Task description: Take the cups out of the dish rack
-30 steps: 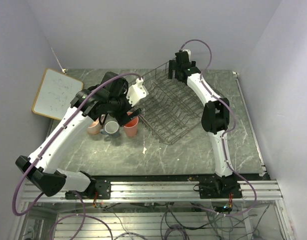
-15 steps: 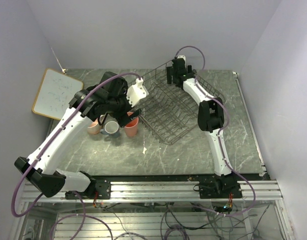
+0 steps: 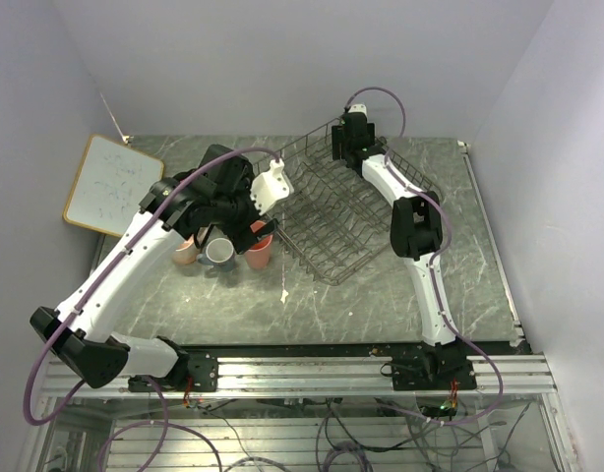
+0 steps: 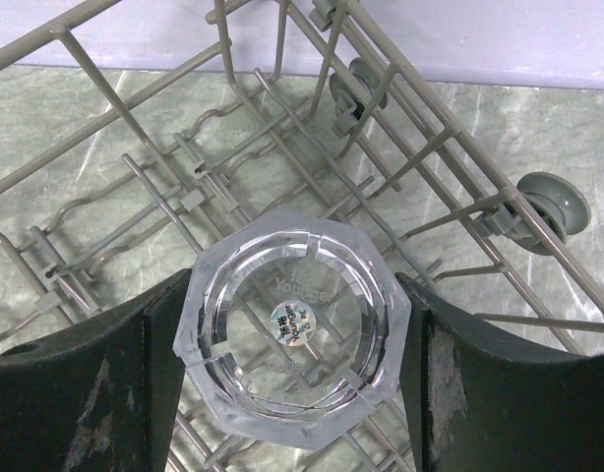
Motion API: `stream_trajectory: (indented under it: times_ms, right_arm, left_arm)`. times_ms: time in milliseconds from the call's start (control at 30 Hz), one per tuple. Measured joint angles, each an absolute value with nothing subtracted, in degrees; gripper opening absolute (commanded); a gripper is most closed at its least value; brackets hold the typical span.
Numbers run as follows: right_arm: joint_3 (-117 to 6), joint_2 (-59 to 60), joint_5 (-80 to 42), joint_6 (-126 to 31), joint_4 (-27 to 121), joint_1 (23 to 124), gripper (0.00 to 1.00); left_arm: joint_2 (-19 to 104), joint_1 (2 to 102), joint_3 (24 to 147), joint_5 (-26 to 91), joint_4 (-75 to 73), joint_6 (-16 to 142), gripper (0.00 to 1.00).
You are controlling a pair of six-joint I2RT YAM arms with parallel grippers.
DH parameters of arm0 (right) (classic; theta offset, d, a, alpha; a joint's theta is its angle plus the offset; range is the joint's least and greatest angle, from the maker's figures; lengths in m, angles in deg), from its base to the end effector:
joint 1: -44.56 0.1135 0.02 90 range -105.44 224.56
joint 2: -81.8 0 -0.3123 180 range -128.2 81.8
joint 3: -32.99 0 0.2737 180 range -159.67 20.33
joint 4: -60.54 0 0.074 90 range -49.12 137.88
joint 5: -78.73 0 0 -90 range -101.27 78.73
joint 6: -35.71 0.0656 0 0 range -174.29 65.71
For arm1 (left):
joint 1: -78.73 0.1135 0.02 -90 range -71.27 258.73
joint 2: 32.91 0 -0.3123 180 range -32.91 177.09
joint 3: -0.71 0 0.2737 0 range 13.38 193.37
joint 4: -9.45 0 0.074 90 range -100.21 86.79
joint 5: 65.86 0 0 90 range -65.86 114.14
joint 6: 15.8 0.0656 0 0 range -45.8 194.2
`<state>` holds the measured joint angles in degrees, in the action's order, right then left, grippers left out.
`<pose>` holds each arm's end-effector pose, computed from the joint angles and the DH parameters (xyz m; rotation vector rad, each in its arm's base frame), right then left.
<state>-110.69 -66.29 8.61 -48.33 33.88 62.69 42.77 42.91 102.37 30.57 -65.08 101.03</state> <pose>0.6477 0.1886 0.1875 -0.0156 2.0794 -0.1107 0.2235 -0.1704 0.4317 1.3026 2.0414 -0.2074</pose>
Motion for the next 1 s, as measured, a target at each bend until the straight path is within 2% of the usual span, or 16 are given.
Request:
stream_trajectory:
  times_ms: [133,300,467,667,833,1000]
  right_arm:
    - [-109.4,-65.1,8.2,-48.3,33.4,62.8,0.36]
    - [-100.1,-56.3,8.0,-48.2,31.7,64.1,0.27]
    - [-90.9,-42.0,6.9,-46.1,29.4,66.7,0.24]
    - [-79.7,-21.6,0.0,-39.2,27.2,68.6,0.23]
    - [-66.2,-5.0,-12.2,-28.2,27.1,68.0,0.21]
    - [-51.6,5.2,-25.8,-15.3,30.6,68.3,0.21]
  left_arm:
    - [42.4,42.9,100.8,30.5,-65.1,101.4,0.99]
    - [37.2,43.0,96.1,32.1,-58.6,98.7,0.99]
    - [27.9,43.0,89.4,36.5,-50.7,98.1,0.99]
    - [25.0,43.0,83.4,39.4,-41.6,100.4,0.99]
    - [22.8,43.0,76.8,41.8,-36.5,104.7,0.99]
    - [21.2,43.0,75.4,41.7,-30.2,109.0,0.99]
